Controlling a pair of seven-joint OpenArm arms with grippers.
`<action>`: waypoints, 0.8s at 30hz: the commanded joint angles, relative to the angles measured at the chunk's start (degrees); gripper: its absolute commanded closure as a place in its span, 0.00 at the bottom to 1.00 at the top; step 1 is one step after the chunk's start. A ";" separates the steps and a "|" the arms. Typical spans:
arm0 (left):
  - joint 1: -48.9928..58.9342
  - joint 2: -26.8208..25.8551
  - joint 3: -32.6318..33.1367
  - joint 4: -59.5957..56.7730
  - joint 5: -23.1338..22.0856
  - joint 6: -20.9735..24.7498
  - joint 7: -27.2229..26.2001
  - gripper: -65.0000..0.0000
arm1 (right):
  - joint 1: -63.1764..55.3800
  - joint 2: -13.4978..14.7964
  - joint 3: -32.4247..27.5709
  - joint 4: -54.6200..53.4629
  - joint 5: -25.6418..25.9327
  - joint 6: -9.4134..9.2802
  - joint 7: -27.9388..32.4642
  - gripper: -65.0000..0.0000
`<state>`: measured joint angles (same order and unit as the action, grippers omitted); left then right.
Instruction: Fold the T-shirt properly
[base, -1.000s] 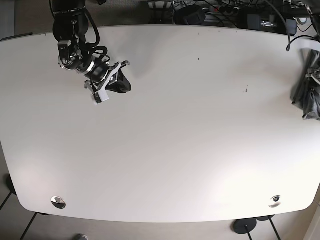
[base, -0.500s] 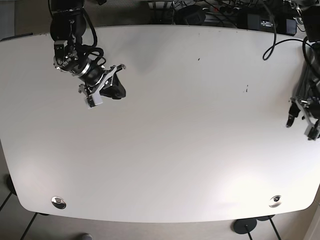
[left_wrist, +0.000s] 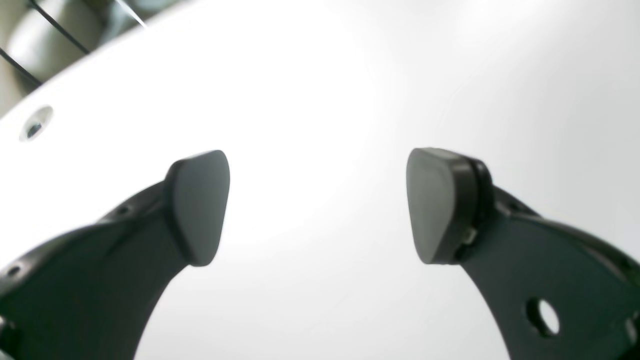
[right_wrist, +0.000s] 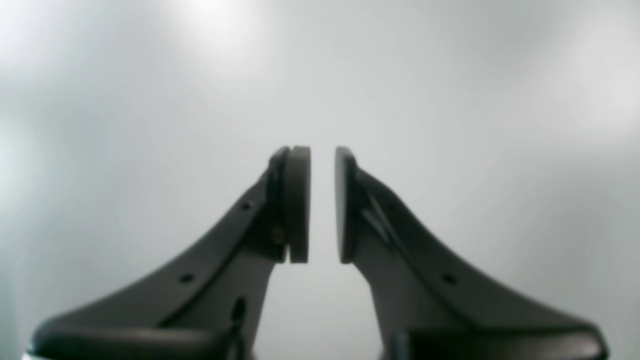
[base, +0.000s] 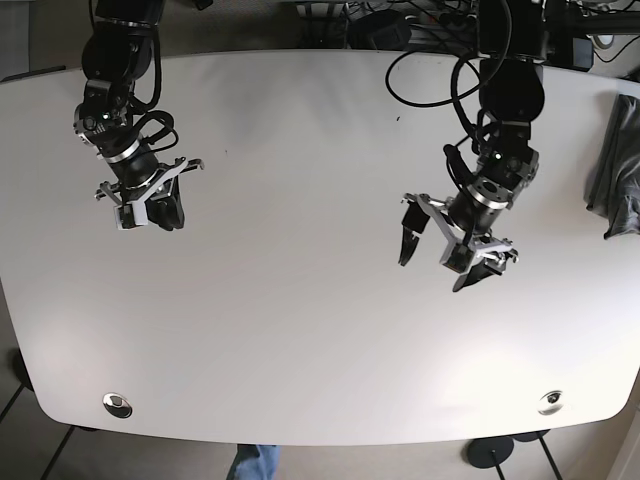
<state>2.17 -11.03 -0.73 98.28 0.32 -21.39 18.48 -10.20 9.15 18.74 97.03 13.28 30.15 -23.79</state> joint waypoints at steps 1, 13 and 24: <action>2.79 2.81 -0.54 1.54 2.63 3.15 -7.10 0.21 | -0.92 -0.75 1.35 0.94 -3.48 0.40 5.90 0.88; 38.31 11.42 -0.45 13.94 4.47 12.73 -16.94 0.21 | -21.41 -2.60 3.02 0.07 -4.09 0.75 28.23 0.88; 57.03 14.50 -3.27 15.00 4.39 12.73 -18.00 0.31 | -33.36 3.91 -1.29 -1.43 7.69 1.01 28.76 0.88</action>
<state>58.28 3.29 -4.12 112.25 4.95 -8.78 1.89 -43.48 12.56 16.95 94.70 19.81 30.85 2.85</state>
